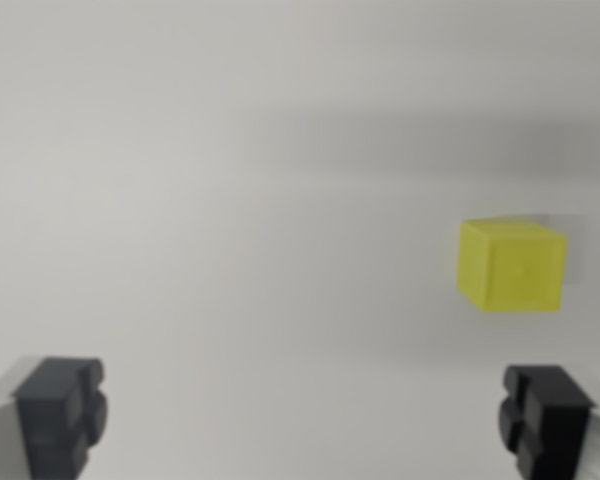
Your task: Pick yellow cube
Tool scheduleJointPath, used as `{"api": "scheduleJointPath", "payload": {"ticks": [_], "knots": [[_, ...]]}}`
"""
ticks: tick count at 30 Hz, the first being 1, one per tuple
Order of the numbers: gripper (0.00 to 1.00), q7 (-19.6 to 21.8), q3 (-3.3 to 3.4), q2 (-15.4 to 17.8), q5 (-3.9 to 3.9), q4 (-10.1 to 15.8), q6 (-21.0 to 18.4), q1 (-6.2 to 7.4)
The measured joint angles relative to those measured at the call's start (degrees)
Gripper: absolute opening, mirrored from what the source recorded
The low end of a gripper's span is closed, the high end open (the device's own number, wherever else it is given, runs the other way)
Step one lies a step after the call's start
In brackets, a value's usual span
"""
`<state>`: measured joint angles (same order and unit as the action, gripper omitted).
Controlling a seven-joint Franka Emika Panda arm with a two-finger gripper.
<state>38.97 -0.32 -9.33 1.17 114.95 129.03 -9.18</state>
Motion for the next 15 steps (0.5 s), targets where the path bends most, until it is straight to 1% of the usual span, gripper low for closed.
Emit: {"api": "scheduleJointPath", "payload": {"ticks": [15], "knots": [[1.00,-2.78,0.00,-2.72,-0.35,2.04,3.96,-2.60]]}}
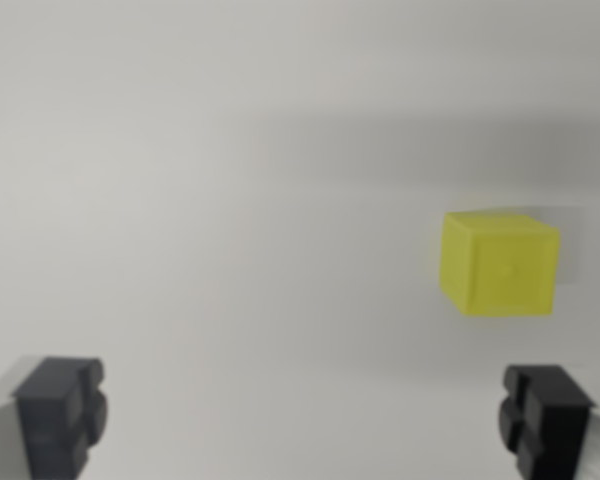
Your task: Pick yellow cube
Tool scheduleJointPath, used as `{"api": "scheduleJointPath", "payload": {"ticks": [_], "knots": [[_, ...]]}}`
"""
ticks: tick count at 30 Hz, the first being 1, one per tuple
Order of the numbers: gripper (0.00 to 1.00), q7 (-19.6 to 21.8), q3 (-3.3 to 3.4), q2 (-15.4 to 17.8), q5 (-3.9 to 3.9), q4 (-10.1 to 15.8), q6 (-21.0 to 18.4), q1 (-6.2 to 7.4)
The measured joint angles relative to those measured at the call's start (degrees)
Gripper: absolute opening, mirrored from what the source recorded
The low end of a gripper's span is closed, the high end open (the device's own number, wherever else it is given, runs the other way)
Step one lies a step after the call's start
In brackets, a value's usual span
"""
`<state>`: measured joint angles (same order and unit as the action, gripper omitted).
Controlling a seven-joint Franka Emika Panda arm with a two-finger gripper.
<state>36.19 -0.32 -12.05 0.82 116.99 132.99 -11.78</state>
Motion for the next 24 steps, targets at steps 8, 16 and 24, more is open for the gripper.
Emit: {"api": "scheduleJointPath", "payload": {"ticks": [8,16,24], "knots": [[1.00,-1.48,0.00,-1.72,-0.16,0.73,2.03,-1.39],[1.00,-2.94,0.00,-3.61,-0.29,1.21,3.99,-2.78],[1.00,-4.41,-0.01,-5.67,-0.41,1.45,5.86,-4.16]]}}
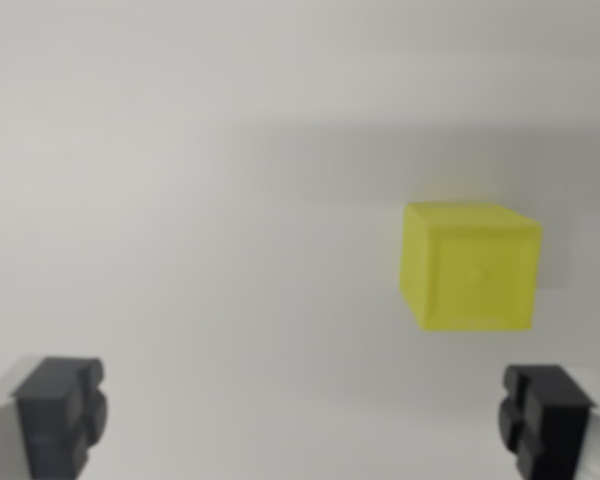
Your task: Pick yellow cube
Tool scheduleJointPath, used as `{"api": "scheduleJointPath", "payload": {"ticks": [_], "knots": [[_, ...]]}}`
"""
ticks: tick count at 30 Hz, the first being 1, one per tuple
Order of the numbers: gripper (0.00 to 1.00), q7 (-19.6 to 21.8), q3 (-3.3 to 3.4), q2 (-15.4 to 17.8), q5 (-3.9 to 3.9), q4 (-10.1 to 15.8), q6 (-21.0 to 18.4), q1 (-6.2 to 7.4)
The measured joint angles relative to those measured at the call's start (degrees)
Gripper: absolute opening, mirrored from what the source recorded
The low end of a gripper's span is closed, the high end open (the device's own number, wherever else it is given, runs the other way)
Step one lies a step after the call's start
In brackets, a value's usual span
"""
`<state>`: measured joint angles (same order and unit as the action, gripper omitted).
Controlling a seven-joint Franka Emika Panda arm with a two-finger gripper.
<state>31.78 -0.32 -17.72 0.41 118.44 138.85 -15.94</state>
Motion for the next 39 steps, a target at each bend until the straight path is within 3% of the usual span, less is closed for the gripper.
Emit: {"api": "scheduleJointPath", "payload": {"ticks": [39], "knots": [[1.00,-6.74,-0.01,-12.10,-0.18,-2.36,7.59,-6.64]]}}
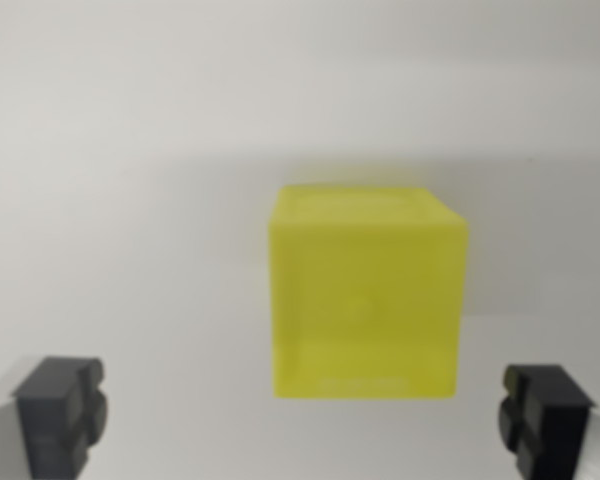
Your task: Pick yellow cube
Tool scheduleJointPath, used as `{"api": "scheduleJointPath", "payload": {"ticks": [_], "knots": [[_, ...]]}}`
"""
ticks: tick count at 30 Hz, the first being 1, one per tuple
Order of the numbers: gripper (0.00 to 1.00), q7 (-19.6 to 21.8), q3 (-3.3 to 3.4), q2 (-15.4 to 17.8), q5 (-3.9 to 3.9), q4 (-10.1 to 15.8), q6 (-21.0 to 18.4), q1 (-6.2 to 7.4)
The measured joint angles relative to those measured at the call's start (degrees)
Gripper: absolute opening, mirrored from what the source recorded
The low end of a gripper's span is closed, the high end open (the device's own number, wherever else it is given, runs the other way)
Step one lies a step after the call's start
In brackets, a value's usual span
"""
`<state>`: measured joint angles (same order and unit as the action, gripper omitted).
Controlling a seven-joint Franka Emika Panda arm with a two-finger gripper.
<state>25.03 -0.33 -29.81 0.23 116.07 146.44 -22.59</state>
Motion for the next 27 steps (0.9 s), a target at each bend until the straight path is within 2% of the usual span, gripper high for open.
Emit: {"api": "scheduleJointPath", "payload": {"ticks": [9,14,15,20,27], "knots": [[1.00,-1.36,0.00,-2.87,0.06,-1.26,1.11,-1.44],[1.00,-1.49,-0.03,-3.05,0.09,-1.36,1.07,-1.61],[0.00,-1.46,-0.02,-9.51,0.21,-3.27,5.66,-1.64],[0.00,-1.46,-0.02,-9.14,0.21,-3.09,5.40,-1.64],[0.00,-1.46,-0.02,-6.91,0.20,-2.37,3.90,-1.64]]}}
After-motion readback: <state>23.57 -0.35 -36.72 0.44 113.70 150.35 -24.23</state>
